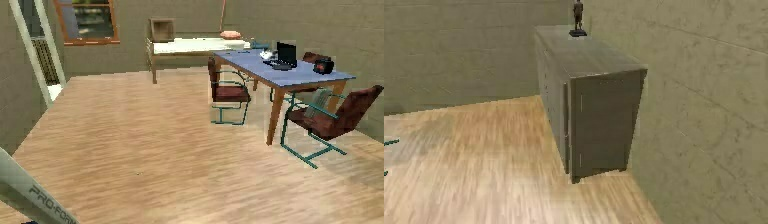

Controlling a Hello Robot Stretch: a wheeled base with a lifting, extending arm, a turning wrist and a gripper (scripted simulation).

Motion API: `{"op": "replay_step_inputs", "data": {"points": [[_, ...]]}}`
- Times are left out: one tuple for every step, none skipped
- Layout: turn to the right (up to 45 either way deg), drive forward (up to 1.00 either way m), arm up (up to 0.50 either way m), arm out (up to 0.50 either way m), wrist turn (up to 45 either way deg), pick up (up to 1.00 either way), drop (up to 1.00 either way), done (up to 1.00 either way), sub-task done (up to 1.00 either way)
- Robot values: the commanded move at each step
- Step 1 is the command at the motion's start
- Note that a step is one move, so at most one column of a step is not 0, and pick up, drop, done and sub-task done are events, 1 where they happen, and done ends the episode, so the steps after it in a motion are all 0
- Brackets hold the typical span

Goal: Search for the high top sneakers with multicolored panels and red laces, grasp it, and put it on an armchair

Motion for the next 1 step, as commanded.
{"op": "replay_step_inputs", "data": {"points": [[0.0,1.00,0.00,0.00,0.0,0.00,0.00,0.00,0.00]]}}
